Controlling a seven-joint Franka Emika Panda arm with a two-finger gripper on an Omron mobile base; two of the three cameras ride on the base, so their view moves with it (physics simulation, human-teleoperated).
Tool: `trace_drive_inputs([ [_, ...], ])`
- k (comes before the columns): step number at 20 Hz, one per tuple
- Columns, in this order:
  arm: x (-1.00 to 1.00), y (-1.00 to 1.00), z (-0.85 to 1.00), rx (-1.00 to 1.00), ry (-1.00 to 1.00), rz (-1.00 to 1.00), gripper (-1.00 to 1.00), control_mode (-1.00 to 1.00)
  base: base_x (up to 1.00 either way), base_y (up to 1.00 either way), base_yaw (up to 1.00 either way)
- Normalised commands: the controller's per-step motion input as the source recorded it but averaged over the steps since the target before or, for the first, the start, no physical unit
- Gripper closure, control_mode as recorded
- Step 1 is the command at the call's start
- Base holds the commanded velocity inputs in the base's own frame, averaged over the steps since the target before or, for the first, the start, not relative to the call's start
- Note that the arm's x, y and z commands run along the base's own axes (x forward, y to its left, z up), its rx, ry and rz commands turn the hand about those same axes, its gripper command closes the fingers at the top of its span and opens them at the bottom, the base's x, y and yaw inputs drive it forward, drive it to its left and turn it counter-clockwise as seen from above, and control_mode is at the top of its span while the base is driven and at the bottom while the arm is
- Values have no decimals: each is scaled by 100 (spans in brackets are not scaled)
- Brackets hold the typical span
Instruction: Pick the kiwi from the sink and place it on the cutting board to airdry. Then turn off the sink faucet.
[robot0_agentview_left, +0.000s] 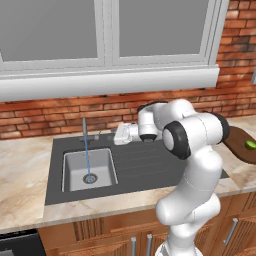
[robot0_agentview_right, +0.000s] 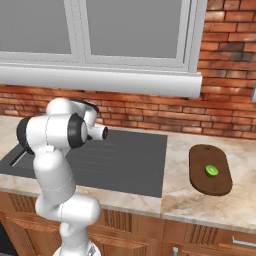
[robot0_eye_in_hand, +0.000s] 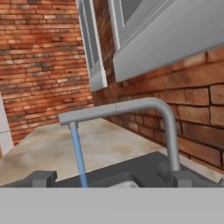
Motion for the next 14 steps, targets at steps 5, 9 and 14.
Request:
trace_drive_inputs([
  [5,11,1,-7,0,0,0,-100,-100,0,0,0],
  [9,8,0,-11,0,0,0,-100,-100,0,0,0],
  [14,9,1,-11,0,0,0,-100,-100,0,0,0],
])
